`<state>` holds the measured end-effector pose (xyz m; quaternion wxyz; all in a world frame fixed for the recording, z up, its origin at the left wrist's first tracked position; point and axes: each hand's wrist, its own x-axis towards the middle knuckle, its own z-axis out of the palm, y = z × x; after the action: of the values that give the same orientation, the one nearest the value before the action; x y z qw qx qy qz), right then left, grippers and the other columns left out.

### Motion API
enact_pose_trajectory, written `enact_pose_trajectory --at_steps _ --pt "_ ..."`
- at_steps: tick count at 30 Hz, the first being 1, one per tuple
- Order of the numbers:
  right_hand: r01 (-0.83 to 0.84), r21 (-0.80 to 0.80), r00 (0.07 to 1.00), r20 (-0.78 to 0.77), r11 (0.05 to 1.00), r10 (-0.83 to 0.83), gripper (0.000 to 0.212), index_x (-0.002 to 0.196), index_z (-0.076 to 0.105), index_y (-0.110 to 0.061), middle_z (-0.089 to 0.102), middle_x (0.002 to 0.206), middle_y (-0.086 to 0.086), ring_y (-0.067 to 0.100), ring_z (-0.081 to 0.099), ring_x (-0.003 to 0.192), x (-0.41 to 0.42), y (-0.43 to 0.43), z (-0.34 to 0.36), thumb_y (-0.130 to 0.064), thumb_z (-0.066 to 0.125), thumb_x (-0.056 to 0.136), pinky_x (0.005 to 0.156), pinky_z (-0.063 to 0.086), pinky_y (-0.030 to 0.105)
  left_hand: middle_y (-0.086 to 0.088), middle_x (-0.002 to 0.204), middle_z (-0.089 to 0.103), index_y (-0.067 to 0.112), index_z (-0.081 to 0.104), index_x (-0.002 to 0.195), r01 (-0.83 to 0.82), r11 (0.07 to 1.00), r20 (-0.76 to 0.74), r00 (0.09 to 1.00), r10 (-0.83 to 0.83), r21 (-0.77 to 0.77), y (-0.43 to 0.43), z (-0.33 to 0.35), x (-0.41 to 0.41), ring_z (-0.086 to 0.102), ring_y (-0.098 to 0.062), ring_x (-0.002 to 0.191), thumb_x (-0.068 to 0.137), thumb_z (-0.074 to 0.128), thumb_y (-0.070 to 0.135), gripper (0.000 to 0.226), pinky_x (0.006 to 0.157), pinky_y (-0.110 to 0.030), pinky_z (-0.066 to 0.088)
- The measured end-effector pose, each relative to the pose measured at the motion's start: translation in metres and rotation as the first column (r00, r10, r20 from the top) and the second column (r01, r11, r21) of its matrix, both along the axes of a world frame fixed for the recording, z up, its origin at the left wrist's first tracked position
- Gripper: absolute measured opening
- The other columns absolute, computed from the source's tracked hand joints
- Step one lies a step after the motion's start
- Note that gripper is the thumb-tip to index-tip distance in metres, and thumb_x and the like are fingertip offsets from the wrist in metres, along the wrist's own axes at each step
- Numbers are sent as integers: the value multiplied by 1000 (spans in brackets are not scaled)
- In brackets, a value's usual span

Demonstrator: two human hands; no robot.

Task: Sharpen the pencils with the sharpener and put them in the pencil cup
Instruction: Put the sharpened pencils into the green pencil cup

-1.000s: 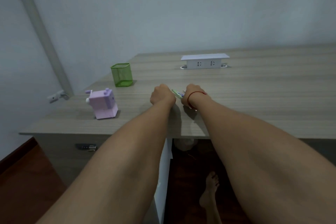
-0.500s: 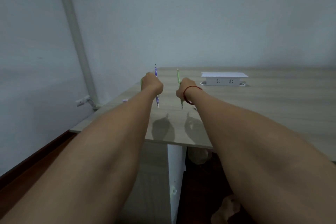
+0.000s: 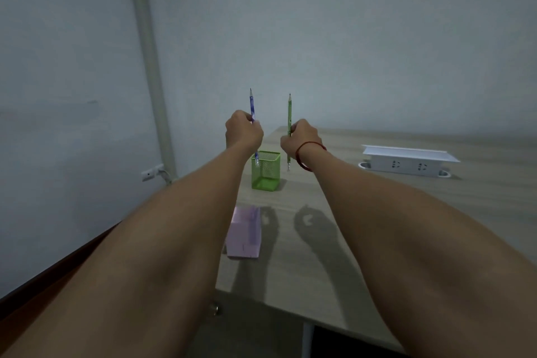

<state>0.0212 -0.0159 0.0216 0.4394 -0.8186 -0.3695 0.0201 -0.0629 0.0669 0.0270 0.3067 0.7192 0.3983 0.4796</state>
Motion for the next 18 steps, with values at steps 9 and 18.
enact_pose_trajectory --at_steps 9,18 --pt "3 144 1000 18 990 -6 29 117 53 -13 62 119 7 27 62 106 40 80 -8 -21 56 89 88 51 37 -14 102 67 3 60 106 -19 997 152 988 8 71 74 -16 45 66 -24 83 88 59 14 21 80 -37 57" --pt "6 3 1000 18 1000 -6 27 111 62 -15 65 115 6 28 63 104 53 108 -57 -26 60 87 85 50 35 -12 94 71 8 70 96 24 999 -93 995 -21 34 99 -64 56 68 -26 88 79 66 15 19 83 -40 57"
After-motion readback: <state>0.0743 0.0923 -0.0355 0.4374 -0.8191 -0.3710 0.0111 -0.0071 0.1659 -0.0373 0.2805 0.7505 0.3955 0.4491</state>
